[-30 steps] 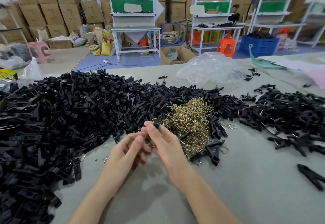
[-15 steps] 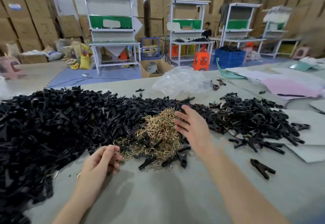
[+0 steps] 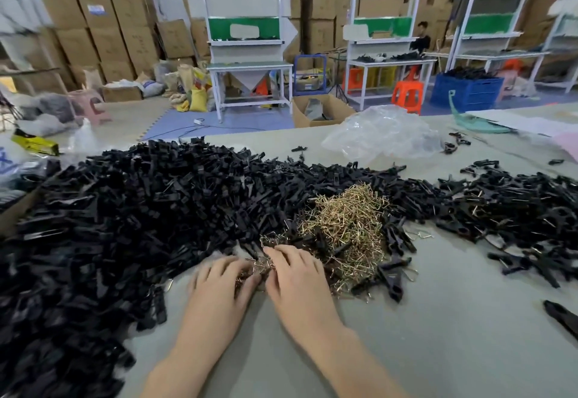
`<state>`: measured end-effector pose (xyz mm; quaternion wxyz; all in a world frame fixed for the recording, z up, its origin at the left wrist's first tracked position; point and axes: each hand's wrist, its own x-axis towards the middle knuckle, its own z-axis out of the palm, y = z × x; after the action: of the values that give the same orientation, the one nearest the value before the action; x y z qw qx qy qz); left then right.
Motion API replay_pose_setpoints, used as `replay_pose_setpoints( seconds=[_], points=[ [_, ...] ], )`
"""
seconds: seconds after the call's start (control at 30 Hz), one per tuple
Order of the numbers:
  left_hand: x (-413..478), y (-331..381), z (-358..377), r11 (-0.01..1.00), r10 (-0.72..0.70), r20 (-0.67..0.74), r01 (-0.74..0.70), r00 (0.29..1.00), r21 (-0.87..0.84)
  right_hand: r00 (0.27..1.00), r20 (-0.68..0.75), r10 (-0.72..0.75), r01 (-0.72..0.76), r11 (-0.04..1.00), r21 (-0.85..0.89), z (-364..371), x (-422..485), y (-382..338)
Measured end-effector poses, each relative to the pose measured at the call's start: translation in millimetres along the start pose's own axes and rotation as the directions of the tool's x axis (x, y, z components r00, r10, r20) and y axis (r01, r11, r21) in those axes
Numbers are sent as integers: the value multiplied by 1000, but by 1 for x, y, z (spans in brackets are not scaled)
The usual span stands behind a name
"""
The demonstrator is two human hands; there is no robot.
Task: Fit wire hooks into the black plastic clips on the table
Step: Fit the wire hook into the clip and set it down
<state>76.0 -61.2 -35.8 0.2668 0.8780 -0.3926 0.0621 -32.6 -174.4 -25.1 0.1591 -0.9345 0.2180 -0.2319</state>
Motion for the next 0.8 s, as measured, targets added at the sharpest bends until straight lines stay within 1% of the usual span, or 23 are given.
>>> replay_pose_setpoints(
  seconds=[0.1, 0.17, 0.23, 0.3, 0.37, 0.47, 0.57, 0.67, 0.73, 0.77, 0.8],
  points=[
    [1, -2, -4, 996, 85, 6, -85, 996, -28, 1000, 0, -16, 16, 1000, -17, 1, 0, 4],
    [3, -5, -8, 992, 126, 32, -125, 992, -34, 1000, 11, -22, 21, 1000, 16, 1, 1, 7],
    [5, -7, -9, 988, 147, 57, -145, 987, -47, 1000, 5, 4, -4, 999, 52, -1, 4, 9],
    [5, -8, -8, 987, 149, 33, -147, 988, -70, 999, -10, 38, -37, 997, 67, -3, 7, 11],
    [6, -6, -7, 979, 74, -24, -77, 997, -190, 999, 5, 44, -44, 998, 40, -3, 9, 12],
    [8, -5, -8, 924, -121, -94, 77, 988, -375, 999, 14, 46, -45, 999, -19, 0, 11, 12],
    [8, 0, -11, 856, -200, -133, 107, 971, -505, 999, -12, 51, -51, 998, -26, 2, 11, 12],
    [8, 5, -13, 783, -234, -120, 114, 965, -612, 999, -13, 51, -51, 998, -23, 2, 10, 14],
    [8, 7, -14, 750, -235, -97, 117, 967, -651, 998, -30, 46, -45, 998, 38, 1, 10, 13],
    [8, 7, -16, 718, -234, -76, 119, 969, -686, 997, -55, 63, -55, 990, 129, -1, 11, 12],
    [8, 8, -18, 686, -230, -62, 117, 971, -718, 992, -78, 101, -78, 962, 263, -2, 13, 11]
  ],
)
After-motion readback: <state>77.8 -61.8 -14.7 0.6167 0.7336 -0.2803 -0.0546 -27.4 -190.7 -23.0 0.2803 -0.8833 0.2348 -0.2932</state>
